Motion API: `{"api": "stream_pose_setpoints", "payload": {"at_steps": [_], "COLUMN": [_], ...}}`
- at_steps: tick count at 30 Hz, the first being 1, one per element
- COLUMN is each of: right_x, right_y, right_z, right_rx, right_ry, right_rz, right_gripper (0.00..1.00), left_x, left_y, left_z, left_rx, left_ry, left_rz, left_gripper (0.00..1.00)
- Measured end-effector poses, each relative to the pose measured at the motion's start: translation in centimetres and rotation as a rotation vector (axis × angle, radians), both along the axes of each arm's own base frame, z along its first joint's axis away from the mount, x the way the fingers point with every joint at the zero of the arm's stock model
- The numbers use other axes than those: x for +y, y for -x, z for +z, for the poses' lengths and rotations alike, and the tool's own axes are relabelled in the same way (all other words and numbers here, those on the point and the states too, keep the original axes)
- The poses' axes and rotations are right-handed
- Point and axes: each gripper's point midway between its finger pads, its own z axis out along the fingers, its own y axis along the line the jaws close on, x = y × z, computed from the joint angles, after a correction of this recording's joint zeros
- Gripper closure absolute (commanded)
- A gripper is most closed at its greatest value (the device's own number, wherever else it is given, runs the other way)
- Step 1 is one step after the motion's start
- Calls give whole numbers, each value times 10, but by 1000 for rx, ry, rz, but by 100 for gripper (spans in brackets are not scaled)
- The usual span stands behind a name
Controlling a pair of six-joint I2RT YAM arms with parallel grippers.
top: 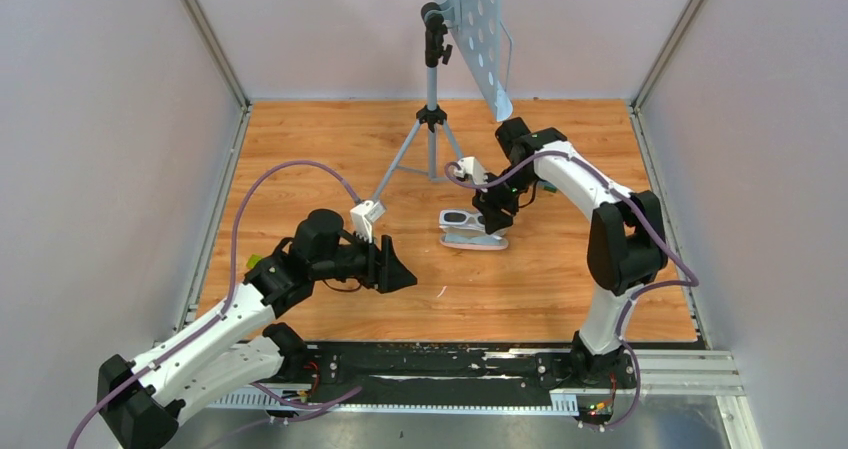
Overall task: Organize the sunglasses
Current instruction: Place the sunglasses in the sunglasses case.
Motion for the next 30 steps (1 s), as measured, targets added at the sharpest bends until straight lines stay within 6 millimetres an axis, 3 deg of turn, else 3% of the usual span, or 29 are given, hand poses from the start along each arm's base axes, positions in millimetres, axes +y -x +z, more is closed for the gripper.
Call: {"api": "stream_pose_setpoints", "payload": {"at_steps": [16,30], "right_x": [-1,-5], "right_y": [-1,-1], "right_z": [-32,-37], "right_rx": [121,140], "right_ry": [5,-3], "right_rz": [-31,-36], "right_gripper": [83,84], "left_x": [-4,-5], "left_y": [-8,-8], "left_z": [-2,-4], "left_rx": [-6,-10], "left_ry": [0,8], "left_rz": [13,9], "left_gripper": [34,35]}}
